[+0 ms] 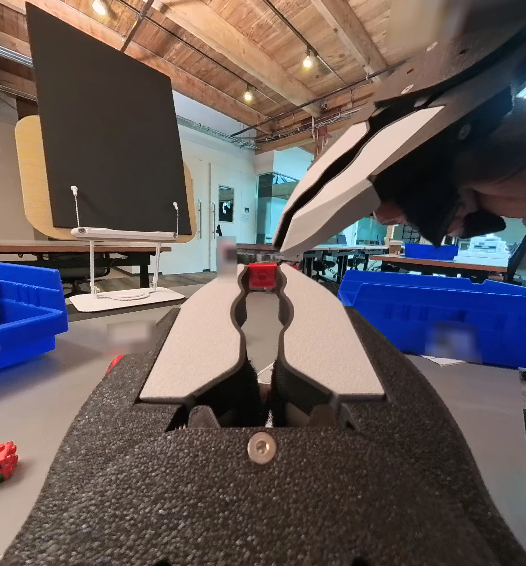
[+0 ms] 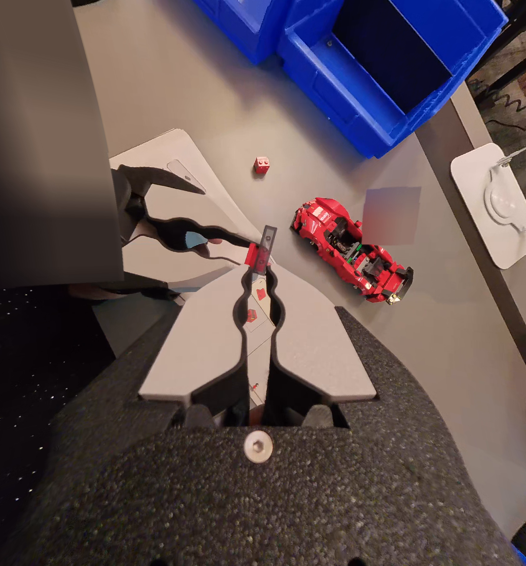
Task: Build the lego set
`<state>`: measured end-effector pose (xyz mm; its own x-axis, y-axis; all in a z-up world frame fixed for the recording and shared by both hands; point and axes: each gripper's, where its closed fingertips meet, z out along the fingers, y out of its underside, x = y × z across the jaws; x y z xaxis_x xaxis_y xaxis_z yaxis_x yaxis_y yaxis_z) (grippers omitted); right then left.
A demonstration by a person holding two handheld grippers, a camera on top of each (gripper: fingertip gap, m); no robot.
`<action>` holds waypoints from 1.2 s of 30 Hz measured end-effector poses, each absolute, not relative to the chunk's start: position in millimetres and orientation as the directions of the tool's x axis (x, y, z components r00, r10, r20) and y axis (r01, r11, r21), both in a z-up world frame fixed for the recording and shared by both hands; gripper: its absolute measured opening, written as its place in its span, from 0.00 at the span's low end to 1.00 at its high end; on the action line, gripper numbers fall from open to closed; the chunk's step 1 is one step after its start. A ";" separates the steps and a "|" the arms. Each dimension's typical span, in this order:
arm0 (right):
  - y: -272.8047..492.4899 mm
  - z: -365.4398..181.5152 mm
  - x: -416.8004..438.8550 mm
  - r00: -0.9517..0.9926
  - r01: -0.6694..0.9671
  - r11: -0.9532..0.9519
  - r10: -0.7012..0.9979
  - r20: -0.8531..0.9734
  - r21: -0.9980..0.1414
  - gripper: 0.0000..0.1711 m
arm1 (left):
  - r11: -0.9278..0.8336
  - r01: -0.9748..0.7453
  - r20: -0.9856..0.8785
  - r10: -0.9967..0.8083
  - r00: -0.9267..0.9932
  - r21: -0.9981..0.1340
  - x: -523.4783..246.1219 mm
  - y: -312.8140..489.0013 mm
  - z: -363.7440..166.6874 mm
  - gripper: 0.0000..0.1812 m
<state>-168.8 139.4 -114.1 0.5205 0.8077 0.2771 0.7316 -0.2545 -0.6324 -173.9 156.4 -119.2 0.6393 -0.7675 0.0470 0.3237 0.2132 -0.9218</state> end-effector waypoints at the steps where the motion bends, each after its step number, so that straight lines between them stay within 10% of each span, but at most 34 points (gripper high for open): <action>1: 138.9 -114.9 -169.2 0.519 0.735 -0.258 0.809 0.275 -0.627 0.05 | 0.215 0.325 0.046 -0.768 0.639 -0.921 -173.9 156.1 -119.2 0.09; 26: 130.8 -112.9 -174.0 0.512 0.724 -0.287 0.833 0.209 -0.627 0.08 | 0.225 0.366 0.055 -0.784 0.618 -0.903 -174.8 152.6 -115.7 0.09; 31: 139.0 -89.7 -167.3 0.479 0.419 -0.473 0.840 -0.255 -0.775 0.13 | 0.240 0.393 0.046 -0.804 0.593 -0.888 -175.3 146.9 -112.0 0.09; 36: 140.8 -109.8 -157.0 0.194 0.163 -0.862 0.505 -0.841 -0.480 0.17 | 0.256 0.411 0.025 -0.824 0.566 -0.875 -173.4 140.6 -109.0 0.09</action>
<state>-157.0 140.8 -109.8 0.1939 0.5052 -0.8410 0.1632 -0.8619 -0.4801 -173.4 140.6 -109.0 0.5660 -0.8240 0.0251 0.4114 0.2560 -0.8748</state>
